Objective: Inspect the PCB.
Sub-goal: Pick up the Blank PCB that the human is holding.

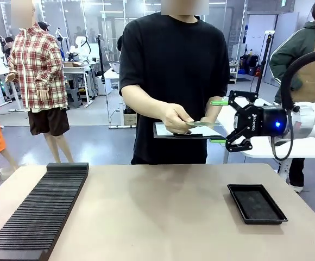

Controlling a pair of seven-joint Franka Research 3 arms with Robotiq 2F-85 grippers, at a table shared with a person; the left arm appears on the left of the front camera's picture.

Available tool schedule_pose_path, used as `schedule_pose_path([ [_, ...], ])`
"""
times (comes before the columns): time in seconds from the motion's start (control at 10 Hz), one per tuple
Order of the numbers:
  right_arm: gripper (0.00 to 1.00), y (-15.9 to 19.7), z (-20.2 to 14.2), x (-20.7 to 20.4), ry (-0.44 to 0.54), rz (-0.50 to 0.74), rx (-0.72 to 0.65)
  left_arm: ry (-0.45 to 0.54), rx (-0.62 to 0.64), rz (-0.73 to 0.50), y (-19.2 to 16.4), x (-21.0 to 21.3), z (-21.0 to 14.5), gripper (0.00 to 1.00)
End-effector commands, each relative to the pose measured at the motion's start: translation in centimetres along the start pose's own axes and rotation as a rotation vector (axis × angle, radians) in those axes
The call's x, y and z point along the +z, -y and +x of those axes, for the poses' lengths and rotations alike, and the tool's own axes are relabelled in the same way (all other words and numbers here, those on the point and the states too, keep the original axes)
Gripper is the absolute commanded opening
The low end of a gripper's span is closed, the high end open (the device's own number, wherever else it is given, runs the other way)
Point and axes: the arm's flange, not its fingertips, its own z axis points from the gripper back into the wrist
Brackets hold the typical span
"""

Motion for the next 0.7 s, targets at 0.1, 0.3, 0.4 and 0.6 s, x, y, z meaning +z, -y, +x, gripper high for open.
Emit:
schedule_pose_path([
  [0.1,0.59,-0.2,0.6,-1.6,-0.002,0.027,-0.055,0.000,0.011,-0.004,0.5,0.2,0.2,1.00],
  [0.3,0.00,0.2,0.1,-2.4,-0.017,0.024,-0.067,0.000,0.011,-0.004,0.5,0.2,0.2,1.00],
  [0.4,0.00,0.3,-0.1,-2.3,-0.017,0.023,-0.064,0.000,0.011,-0.004,0.5,0.2,0.2,1.00],
  [0.6,0.13,0.6,-0.5,-2.2,-0.016,0.029,-0.067,0.000,0.011,-0.004,0.5,0.2,0.2,1.00],
])
